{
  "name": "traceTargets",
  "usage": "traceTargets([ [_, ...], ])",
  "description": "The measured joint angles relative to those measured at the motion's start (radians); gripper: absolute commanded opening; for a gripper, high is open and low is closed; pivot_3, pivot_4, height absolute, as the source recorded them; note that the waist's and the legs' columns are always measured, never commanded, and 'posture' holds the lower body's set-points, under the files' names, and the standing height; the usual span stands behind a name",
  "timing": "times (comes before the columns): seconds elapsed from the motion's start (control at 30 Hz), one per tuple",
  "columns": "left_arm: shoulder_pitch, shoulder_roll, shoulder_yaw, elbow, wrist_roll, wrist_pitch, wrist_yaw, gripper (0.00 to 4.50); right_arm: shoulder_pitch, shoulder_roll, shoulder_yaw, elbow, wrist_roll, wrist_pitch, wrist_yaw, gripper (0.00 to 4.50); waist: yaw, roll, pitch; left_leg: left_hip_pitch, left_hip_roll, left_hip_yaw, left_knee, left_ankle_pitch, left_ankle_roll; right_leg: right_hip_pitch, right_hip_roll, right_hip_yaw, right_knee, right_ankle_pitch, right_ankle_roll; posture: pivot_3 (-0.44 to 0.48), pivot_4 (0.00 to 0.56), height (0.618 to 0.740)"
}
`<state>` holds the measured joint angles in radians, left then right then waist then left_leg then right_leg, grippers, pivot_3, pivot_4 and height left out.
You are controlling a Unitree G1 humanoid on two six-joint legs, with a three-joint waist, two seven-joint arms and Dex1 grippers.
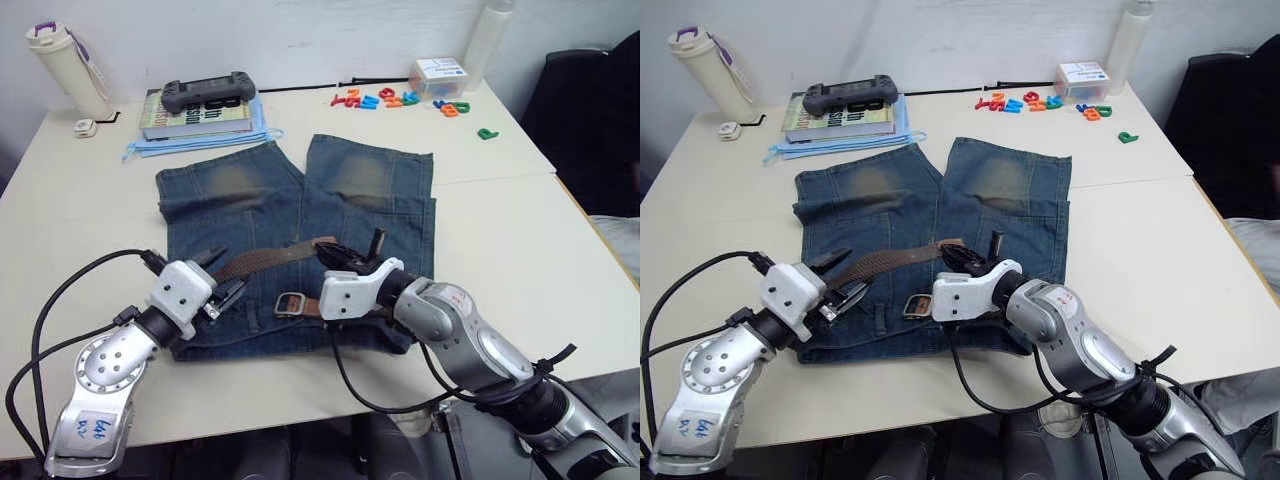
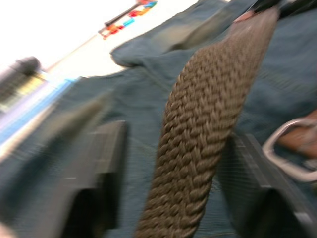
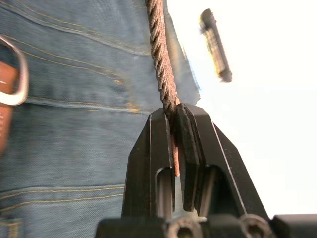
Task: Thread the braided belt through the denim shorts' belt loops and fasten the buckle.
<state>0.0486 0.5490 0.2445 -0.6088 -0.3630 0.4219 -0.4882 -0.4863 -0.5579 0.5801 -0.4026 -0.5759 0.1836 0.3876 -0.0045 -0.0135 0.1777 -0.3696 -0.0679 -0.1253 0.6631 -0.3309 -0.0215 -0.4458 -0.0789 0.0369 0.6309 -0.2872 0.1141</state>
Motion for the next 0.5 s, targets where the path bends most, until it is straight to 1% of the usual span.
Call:
traceTargets([
  [0.07, -0.009, 0.021, 0.057, -0.044, -0.156, 0.12, -0.002, 3.84, 0.001, 0.009, -0.002, 0.014, -0.019, -0.03, -0.016, 0.0, -0.001, 0.0, 0.0, 0.0, 0.0, 0.0, 0.0, 0.0, 0.0, 0.0, 0.0, 0.001, 0.0, 0.0, 0.0, 0.0, 0.15, 0.714],
  [0.1, 0.006, 0.057, 0.118, -0.061, -0.399, 0.23, 0.019, 3.84, 0.002, 0.024, -0.004, 0.024, -0.032, -0.045, -0.023, 0.0, -0.004, 0.0, 0.0, 0.001, 0.001, 0.001, 0.0, 0.0, 0.0, 0.0, 0.001, 0.001, 0.0, 0.0, 0.0, 0.0, 0.15, 0.714],
  [0.13, 0.021, 0.088, 0.144, -0.064, -0.5, 0.27, 0.028, 3.84, 0.003, 0.031, -0.004, 0.028, -0.034, -0.05, -0.026, 0.0, -0.006, -0.001, 0.0, 0.0, 0.002, 0.0, 0.0, 0.0, -0.001, 0.0, 0.001, 0.001, 0.0, 0.0, -0.001, 0.0, 0.15, 0.714],
  [0.17, 0.052, 0.13, 0.183, -0.06, -0.671, 0.32, 0.046, 3.84, 0.004, 0.043, -0.006, 0.036, -0.037, -0.055, -0.028, 0.0, -0.011, -0.001, 0.0, 0.001, 0.002, 0.0, 0.0, 0.0, -0.001, 0.0, 0.001, 0.002, 0.001, -0.001, -0.001, 0.0, 0.15, 0.714],
  [0.23, 0.14, 0.246, 0.266, -0.039, -1.084, 0.397, 0.095, 3.84, 0.003, 0.074, -0.008, 0.066, -0.052, -0.057, -0.028, 0.0, -0.017, -0.001, 0.0, 0.001, 0.003, 0.0, 0.001, -0.001, -0.002, 0.0, 0.001, 0.001, 0.002, -0.001, -0.002, 0.0, 0.15, 0.714],
  [0.27, 0.162, 0.275, 0.295, -0.035, -1.226, 0.409, 0.117, 3.84, 0.001, 0.085, -0.008, 0.08, -0.055, -0.058, -0.028, 0.0, -0.018, 0.0, 0.0, 0.002, 0.002, 0.001, 0.001, -0.001, -0.001, 0.0, 0.001, 0.002, 0.002, -0.001, -0.002, 0.0, 0.15, 0.714],
  [0.33, 0.201, 0.287, 0.31, -0.019, -1.414, 0.405, 0.154, 3.84, -0.002, 0.107, -0.01, 0.098, -0.065, -0.059, -0.028, 0.0, -0.019, 0.0, 0.0, 0.003, 0.002, 0.001, 0.001, -0.001, -0.002, 0.001, 0.001, 0.002, 0.002, -0.002, -0.003, 0.0, 0.15, 0.714],
  [0.37, 0.224, 0.274, 0.297, -0.004, -1.495, 0.394, 0.196, 3.84, -0.009, 0.121, -0.01, 0.103, -0.07, -0.062, -0.028, 0.0, -0.019, 0.001, 0.0, 0.003, 0.002, 0.001, 0.001, -0.001, -0.002, 0.001, 0.001, 0.002, 0.003, -0.002, -0.003, 0.0, 0.15, 0.714],
  [0.43, 0.232, 0.207, 0.24, 0.029, -1.567, 0.356, 0.294, 3.84, -0.027, 0.143, -0.013, 0.119, -0.077, -0.072, -0.028, 0.0, -0.018, 0.0, 0.0, 0.003, 0.002, 0.002, 0.001, 0.0, -0.002, 0.001, 0.002, 0.002, 0.004, -0.002, -0.003, 0.0, 0.15, 0.714],
  [0.47, 0.231, 0.16, 0.211, 0.038, -1.576, 0.335, 0.333, 3.84, -0.037, 0.148, -0.013, 0.125, -0.082, -0.075, -0.028, 0.0, -0.018, 0.0, 0.0, 0.003, 0.001, 0.002, 0.001, 0.0, -0.002, 0.001, 0.002, 0.002, 0.004, -0.002, -0.003, 0.0, 0.15, 0.714],
  [0.5, 0.228, 0.09, 0.178, 0.038, -1.582, 0.31, 0.387, 3.84, -0.046, 0.153, -0.014, 0.133, -0.091, -0.076, -0.028, 0.0, -0.017, 0.0, -0.001, 0.004, 0.001, 0.002, 0.001, 0.0, -0.002, 0.001, 0.002, 0.002, 0.004, -0.001, -0.003, 0.0, 0.15, 0.714],
])
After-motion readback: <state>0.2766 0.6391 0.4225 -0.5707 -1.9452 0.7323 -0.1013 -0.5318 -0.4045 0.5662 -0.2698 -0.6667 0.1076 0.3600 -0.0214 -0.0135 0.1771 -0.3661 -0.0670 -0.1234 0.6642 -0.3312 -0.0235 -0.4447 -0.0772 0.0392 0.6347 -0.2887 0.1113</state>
